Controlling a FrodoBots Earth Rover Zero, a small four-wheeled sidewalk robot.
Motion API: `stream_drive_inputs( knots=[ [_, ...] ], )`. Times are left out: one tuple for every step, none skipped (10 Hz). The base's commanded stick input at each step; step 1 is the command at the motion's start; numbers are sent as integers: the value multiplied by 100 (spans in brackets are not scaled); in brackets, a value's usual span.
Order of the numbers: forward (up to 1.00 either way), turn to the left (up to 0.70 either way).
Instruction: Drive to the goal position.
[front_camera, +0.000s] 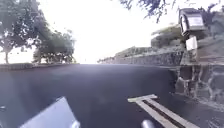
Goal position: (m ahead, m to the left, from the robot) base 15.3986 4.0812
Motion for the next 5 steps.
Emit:
stream_drive_inputs(
  knots=[
    [70, 0],
    [70, 0],
    [70, 0],
    [70, -35],
    [70, -35]
  ],
)
